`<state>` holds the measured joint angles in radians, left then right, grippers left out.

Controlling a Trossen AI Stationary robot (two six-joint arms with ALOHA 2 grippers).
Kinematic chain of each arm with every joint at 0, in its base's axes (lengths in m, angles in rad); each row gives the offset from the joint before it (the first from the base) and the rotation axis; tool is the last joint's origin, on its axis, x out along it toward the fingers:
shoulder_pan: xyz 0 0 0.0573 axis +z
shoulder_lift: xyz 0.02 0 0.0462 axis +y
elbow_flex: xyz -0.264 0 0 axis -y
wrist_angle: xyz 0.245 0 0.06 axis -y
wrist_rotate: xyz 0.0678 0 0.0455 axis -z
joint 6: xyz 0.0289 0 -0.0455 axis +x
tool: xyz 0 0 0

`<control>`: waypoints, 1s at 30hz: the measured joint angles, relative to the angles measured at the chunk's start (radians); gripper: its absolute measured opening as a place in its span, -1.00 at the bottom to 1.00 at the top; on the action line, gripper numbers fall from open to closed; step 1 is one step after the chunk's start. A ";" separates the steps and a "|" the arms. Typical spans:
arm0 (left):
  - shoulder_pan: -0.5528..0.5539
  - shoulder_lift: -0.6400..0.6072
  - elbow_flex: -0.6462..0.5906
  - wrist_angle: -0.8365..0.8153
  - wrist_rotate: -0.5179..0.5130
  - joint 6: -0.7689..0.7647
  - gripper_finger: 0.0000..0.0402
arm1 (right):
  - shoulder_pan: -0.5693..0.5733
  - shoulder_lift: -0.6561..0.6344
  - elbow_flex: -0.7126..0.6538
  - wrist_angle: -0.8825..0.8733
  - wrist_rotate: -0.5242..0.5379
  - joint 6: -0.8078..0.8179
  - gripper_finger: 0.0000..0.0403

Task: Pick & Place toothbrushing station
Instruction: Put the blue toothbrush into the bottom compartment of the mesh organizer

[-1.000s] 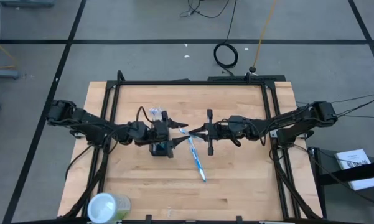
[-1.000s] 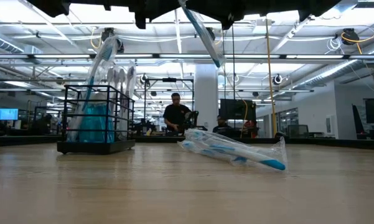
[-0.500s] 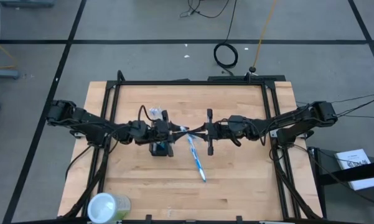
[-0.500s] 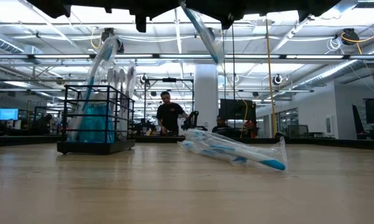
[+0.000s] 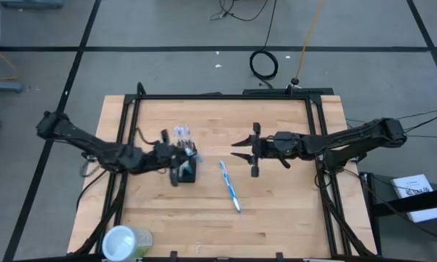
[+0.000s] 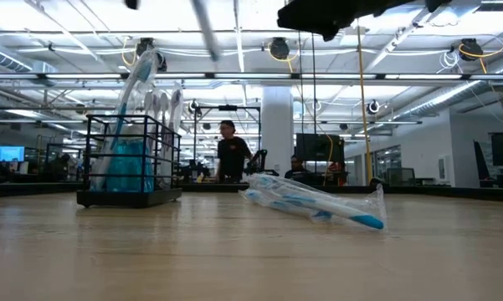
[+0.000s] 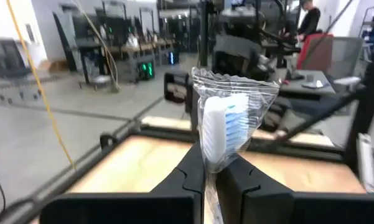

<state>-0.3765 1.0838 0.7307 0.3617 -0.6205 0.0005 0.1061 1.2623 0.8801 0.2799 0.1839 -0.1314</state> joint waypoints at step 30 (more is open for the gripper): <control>-0.366 0.012 0.000 -0.919 -0.541 -0.924 -0.80 | 0.000 -0.030 -0.001 -0.060 0.002 0.064 -0.40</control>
<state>-0.7423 1.0962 0.7307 -0.5570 -1.1617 -0.9237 0.1059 1.2320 0.8791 0.2198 0.1864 -0.0677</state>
